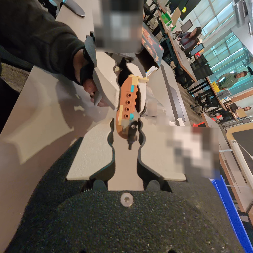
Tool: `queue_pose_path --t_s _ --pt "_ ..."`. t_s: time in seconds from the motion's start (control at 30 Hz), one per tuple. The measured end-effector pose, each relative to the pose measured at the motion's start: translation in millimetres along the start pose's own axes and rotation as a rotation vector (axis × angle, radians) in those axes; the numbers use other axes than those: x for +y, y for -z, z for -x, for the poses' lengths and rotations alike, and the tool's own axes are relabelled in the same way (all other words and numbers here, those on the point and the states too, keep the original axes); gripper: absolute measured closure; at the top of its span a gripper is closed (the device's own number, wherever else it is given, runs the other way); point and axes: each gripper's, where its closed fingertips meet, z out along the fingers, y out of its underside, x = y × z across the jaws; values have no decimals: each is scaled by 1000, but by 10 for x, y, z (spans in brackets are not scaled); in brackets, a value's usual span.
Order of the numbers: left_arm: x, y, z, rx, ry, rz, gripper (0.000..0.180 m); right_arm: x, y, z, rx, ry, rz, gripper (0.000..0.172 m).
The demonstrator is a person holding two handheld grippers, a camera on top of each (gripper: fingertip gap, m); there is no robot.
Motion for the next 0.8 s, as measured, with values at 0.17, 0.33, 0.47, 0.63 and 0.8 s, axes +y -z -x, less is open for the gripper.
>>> queue_pose_path --t_s 0.17,0.33,0.47,0.63,0.8 --pt "-165 92 101 -2 212 -185 154 -40 33 -33 1 -187 -122 108" --pt "-203 101 115 42 358 -275 154 -128 41 -89 0 -437 -293 105" --pt "-186 73 82 93 432 -292 154 -152 27 -72 -3 -457 -303 120" --pt "-184 64 54 102 411 -281 154 -143 44 -73 14 -439 -292 138" --pt "-177 49 19 106 371 -260 154 -141 56 -34 1 -410 -284 139"
